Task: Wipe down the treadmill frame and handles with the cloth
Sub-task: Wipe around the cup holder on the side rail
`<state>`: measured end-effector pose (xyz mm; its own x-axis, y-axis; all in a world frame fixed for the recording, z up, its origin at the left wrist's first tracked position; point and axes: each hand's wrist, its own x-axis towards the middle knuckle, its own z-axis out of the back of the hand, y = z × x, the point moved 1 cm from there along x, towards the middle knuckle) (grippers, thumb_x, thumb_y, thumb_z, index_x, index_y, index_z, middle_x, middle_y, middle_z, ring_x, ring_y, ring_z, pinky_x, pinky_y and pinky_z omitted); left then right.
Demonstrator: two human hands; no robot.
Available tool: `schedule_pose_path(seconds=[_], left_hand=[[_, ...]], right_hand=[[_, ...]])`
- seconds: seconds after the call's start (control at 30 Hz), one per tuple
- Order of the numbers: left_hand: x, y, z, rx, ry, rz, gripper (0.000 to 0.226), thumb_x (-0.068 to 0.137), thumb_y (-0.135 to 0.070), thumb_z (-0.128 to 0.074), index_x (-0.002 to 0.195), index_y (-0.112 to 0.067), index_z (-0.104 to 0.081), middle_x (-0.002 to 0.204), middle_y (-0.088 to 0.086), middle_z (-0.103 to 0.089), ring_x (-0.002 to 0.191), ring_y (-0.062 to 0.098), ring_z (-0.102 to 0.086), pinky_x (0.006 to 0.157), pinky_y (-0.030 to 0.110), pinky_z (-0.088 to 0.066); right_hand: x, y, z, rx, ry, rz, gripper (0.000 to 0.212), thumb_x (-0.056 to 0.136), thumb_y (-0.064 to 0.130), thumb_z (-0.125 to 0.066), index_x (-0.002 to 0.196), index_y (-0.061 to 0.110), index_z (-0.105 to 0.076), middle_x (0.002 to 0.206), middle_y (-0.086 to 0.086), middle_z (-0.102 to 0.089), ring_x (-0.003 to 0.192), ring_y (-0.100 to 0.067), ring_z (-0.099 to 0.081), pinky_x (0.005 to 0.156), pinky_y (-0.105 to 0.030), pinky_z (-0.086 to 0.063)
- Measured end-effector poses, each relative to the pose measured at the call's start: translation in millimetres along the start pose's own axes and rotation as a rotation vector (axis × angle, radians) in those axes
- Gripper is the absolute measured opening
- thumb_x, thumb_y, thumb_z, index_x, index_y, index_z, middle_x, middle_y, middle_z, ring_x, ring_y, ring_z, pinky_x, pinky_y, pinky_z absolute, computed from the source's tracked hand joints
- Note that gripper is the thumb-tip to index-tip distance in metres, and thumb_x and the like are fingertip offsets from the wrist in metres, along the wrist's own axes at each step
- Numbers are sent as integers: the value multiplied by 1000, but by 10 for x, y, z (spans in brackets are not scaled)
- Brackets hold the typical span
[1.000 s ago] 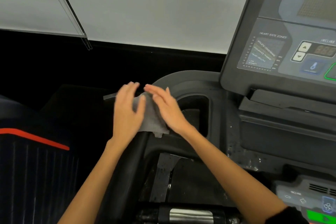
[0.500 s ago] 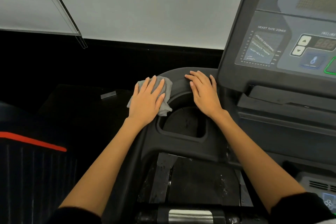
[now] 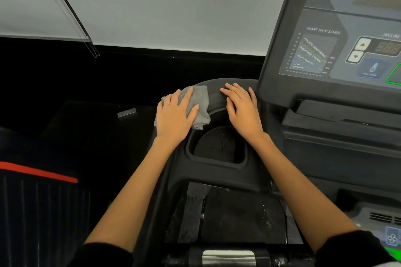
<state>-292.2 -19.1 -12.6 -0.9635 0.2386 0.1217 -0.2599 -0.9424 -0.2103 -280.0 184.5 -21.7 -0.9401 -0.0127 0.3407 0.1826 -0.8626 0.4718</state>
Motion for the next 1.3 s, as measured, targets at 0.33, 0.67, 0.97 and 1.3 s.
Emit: schedule_pose_path(seconds=[0.33, 0.67, 0.97, 1.3], left_hand=[[-1197, 104, 199, 26, 7, 87, 65, 95, -52, -26, 148, -14, -30, 148, 19, -35, 135, 34, -38, 107, 50, -37], [-756, -66, 61, 176, 87, -152, 63, 98, -49, -15, 146, -12, -34, 154, 13, -28, 144, 28, -23, 116, 54, -16], [-1081, -32, 117, 165, 148, -286, 98, 86, -78, -17, 148, -3, -25, 155, 13, -24, 145, 25, -17, 117, 51, -14], [-1076, -176, 271, -417, -266, -355, 40, 101, -20, -33, 92, 3, -65, 85, 12, -69, 89, 12, -59, 105, 21, -36]], right_hand=[[-13, -12, -14, 47, -29, -26, 32, 101, 13, -47, 130, 15, -60, 141, -1, -55, 139, -16, -39, 122, -41, -14], [-281, 31, 187, 416, 19, -198, 34, 102, 6, -43, 133, 13, -56, 140, 8, -48, 141, -9, -31, 118, -23, -20], [-802, 198, 616, 480, 49, -239, 35, 102, 15, -47, 137, 21, -51, 133, 14, -54, 126, 7, -44, 104, -7, -32], [-1068, 213, 699, 418, 29, -232, 37, 101, 12, -49, 138, 20, -50, 131, 13, -54, 124, 6, -46, 106, -14, -37]])
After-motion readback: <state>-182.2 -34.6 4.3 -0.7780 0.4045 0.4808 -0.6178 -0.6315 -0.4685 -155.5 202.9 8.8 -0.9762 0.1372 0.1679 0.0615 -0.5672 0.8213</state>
